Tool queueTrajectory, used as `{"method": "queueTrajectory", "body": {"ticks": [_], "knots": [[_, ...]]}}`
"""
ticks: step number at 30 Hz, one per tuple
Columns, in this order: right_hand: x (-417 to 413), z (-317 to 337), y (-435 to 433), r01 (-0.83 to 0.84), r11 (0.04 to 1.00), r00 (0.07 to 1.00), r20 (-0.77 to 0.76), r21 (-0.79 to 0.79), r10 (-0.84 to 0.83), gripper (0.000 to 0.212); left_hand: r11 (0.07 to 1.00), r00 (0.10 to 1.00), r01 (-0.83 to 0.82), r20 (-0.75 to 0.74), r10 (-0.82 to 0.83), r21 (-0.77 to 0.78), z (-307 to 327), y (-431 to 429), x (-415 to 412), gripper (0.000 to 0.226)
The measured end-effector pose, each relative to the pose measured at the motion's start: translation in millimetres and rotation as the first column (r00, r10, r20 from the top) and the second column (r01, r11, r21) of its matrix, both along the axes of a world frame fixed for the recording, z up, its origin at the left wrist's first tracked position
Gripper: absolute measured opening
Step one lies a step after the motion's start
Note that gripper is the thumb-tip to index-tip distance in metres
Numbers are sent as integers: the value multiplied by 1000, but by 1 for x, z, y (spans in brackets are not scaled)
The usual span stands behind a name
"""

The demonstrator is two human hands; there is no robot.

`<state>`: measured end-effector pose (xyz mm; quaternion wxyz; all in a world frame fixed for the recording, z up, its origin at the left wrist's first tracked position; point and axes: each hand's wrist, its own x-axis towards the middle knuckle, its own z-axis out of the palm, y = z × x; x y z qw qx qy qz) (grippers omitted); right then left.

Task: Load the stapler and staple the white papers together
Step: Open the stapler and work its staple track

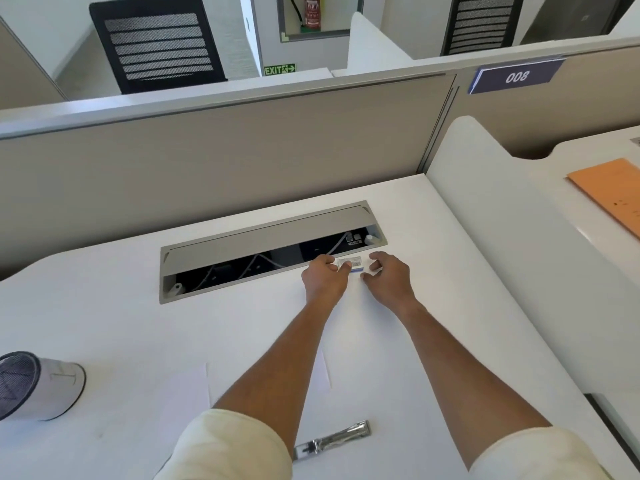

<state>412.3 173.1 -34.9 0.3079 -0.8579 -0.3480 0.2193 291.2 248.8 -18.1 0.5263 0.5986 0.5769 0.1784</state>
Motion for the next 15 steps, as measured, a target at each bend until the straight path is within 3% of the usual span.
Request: {"method": "queueTrajectory", "body": {"ticks": [7, 15], "knots": [[5, -10, 7, -75, 997, 994, 77, 10, 74, 39, 992, 993, -119, -32, 118, -30, -9, 7, 19, 28], [20, -8, 6, -130, 990, 991, 36, 60, 128, 35, 971, 979, -206, -26, 204, -125, -8, 14, 17, 26]]}}
